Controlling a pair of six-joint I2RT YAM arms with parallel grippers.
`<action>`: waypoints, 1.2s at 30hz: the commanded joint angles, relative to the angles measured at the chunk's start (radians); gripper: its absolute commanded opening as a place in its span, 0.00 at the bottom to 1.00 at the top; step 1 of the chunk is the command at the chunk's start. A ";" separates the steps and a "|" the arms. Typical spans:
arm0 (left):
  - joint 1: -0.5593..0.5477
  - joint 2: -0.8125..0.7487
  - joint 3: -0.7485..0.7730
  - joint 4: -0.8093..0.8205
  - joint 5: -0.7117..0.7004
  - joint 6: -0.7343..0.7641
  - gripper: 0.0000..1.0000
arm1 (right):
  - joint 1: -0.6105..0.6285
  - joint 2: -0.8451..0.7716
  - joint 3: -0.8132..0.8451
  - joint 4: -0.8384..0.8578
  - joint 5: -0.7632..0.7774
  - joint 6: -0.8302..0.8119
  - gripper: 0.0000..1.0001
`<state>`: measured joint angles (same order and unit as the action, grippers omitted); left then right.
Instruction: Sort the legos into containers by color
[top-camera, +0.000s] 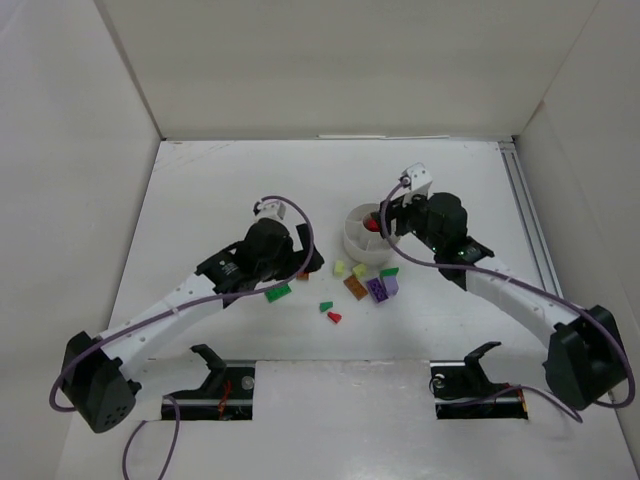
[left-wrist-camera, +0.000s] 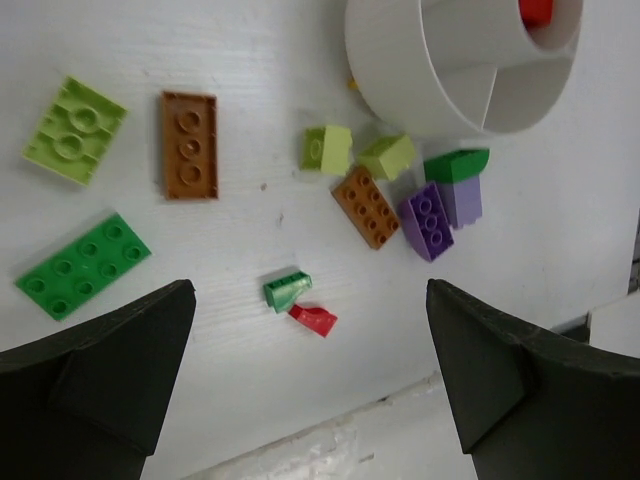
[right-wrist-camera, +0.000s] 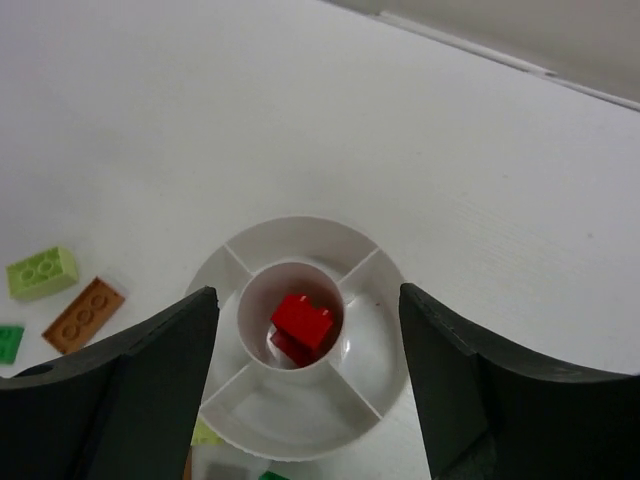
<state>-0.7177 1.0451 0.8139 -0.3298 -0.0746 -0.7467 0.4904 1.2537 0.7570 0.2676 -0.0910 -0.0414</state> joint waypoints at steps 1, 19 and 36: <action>-0.080 0.050 0.001 -0.006 0.069 -0.045 1.00 | -0.007 -0.094 0.050 -0.129 0.281 0.167 0.79; -0.269 0.572 0.181 -0.155 0.068 -0.370 0.70 | -0.036 -0.318 0.134 -0.913 0.761 0.511 0.99; -0.318 0.756 0.364 -0.417 -0.005 -0.487 0.50 | -0.036 -0.369 0.105 -0.874 0.743 0.502 0.99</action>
<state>-1.0218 1.7985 1.1545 -0.6628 -0.0513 -1.2098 0.4576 0.8978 0.8661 -0.6281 0.6434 0.4534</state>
